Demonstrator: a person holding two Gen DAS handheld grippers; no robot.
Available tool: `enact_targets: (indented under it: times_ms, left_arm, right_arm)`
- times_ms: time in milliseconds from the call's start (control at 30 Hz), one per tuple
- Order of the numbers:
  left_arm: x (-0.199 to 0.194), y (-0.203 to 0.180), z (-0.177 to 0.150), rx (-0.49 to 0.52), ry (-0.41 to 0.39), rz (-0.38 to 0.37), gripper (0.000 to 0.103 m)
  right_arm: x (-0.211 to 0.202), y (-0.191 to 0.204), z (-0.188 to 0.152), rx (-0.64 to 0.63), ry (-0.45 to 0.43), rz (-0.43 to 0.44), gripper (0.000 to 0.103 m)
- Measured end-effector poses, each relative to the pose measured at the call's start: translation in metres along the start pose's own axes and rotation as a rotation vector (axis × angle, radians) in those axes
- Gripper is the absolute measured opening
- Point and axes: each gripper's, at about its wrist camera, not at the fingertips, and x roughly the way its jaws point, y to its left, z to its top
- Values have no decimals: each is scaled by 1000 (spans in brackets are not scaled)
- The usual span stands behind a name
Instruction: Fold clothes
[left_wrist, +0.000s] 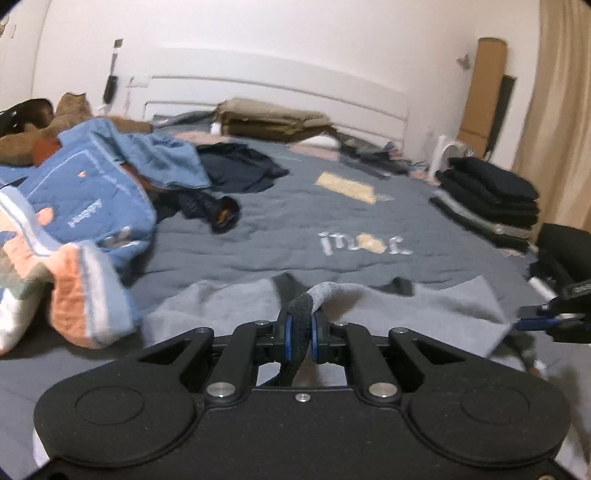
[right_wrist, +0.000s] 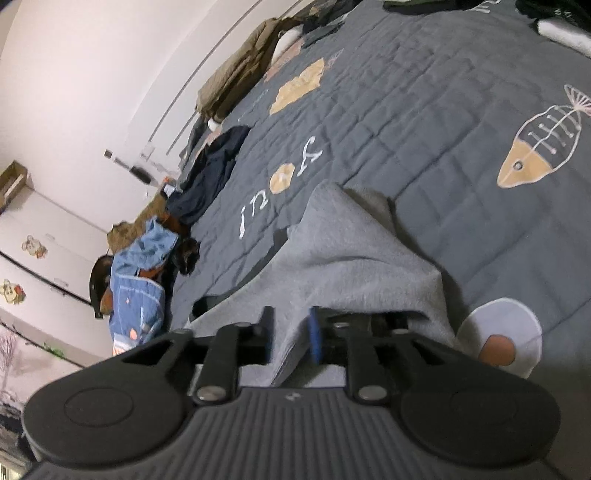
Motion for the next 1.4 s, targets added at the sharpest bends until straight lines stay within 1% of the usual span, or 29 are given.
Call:
enact_targets:
  times_ms: [33,67,100,133,167,200,233,300,367,533,567,667,733,800,833,867,900,933,1067,1167,1233,1300,1333,1367,1400]
  left_arm:
    - [5,5,-3,-20,24,22,15]
    - [9,10,-7,-44,44,48,17]
    - [13,12,-10,-55,65,61,18]
    - [14,11,-11,-44,76,69,25]
    - [14,9,-12,-28,83,78,38]
    - [12,8,-12,-19,74,86,45]
    - [10,9,-11,-26,64,82,58]
    - [6,13,-9,-51,52,66,60]
    - [4,18,-7,-68,57,73,60]
    - [18,23,-16,-89,117,70,59]
    - [20,24,-17,-88,120,69,59]
    - [27,30,-19,-125,128,56,57]
    - [35,33,-23,-149,148,55,57]
    - [41,35,-27,-162,158,57,51]
    - [44,36,-28,-165,160,50,32]
    - [46,36,-28,-165,166,43,9]
    - [47,35,-28,-164,166,35,7]
    - [47,33,-28,-155,159,35,7]
    - [36,28,-19,-108,92,48,6]
    - [18,29,-5,-79,10,81,6]
    - [8,31,3,-68,-26,107,6]
    - [6,35,4,-49,-25,128,6]
    - [9,38,3,-53,-1,134,6]
    - [13,41,1,-61,29,138,6]
    - [17,43,-1,-69,59,143,6]
  right_arm:
    - [1,1,-1,-5,5,-1,37]
    - [3,1,-2,-10,10,-3,43]
    - [4,2,-3,-15,16,-4,45]
    - [6,3,-4,-19,21,-6,49]
    - [7,3,-5,-24,26,-7,51]
    - [8,4,-6,-29,31,-9,53]
    - [10,4,-7,-34,36,-10,55]
    - [13,6,-9,-44,47,-13,58]
    - [15,3,-8,-30,29,-11,60]
    - [23,-3,-7,-10,-7,-18,63]
    - [26,-4,-7,-11,-10,-23,63]
    - [32,-6,-8,-11,-23,-36,63]
    - [35,-6,-9,-18,-36,-43,63]
    - [36,-8,-9,-28,-57,-41,56]
    - [37,-9,-9,-32,-63,-42,41]
    - [38,-9,-9,-31,-61,-43,17]
    - [39,-9,-8,-23,-50,-33,10]
    - [38,-9,-9,-12,-47,-19,6]
    - [24,8,-10,-45,-55,28,4]
    - [10,25,-8,-63,-41,66,4]
    - [4,39,-10,-99,-3,78,4]
    - [5,45,-14,-121,42,77,4]
    - [11,49,-17,-151,83,62,5]
    - [17,51,-22,-190,118,30,6]
    - [27,49,-27,-218,164,-20,7]
